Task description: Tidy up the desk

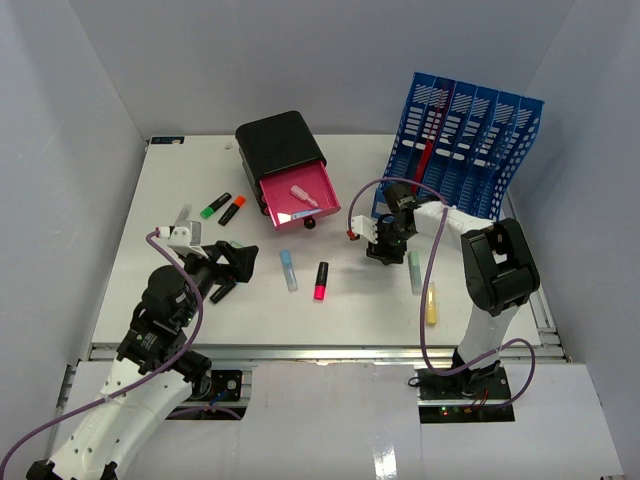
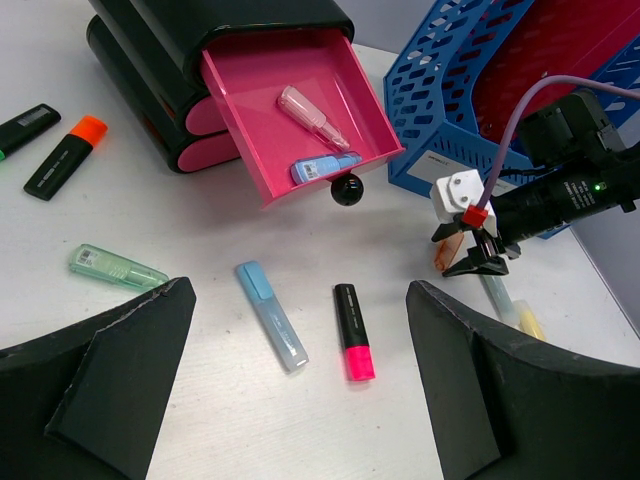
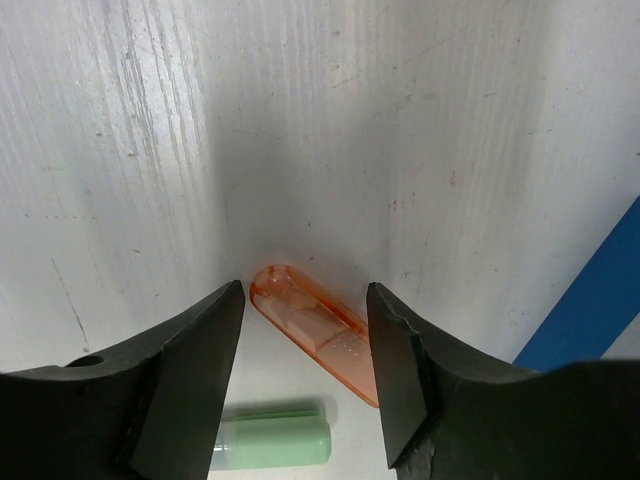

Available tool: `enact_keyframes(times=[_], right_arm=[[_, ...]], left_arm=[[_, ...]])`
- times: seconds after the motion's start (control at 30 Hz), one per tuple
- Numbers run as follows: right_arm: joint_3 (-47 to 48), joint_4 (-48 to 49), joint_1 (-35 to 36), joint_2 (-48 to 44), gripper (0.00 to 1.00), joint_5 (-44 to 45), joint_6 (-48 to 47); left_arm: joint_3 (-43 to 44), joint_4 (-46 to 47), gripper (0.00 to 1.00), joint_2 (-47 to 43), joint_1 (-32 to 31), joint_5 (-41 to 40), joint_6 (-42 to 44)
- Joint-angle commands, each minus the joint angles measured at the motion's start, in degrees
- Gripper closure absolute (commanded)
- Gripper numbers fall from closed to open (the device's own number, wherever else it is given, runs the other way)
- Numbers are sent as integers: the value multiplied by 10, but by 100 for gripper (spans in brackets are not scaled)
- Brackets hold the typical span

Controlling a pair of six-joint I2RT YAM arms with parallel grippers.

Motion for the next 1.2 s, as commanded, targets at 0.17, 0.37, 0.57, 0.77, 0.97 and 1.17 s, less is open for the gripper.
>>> enact_keyframes(times=[0.17,0.37,0.57,0.77,0.97,1.17], right_arm=[[53,-76,-17,57,48,67,-110],[68,-94,-17,81,66,61,-136],[86,-97,-10,90,83,13,-123],[109,-76,14,29,92,-58,-66],[176,-76,46,-41,92,-95,14],[274,-98,90,-65,92,-113,85]], left_arm=[[6,-6,2,-3,2,-8,-1],[6,-7,2,-2,2,-8,-2],[6,-7,2,-5,2,-10,-2],[5,-7,2,-1,2,-10,-6],[6,-10,2,4,2,-10,-11],[5,-17,2,4,2,-15,-23]])
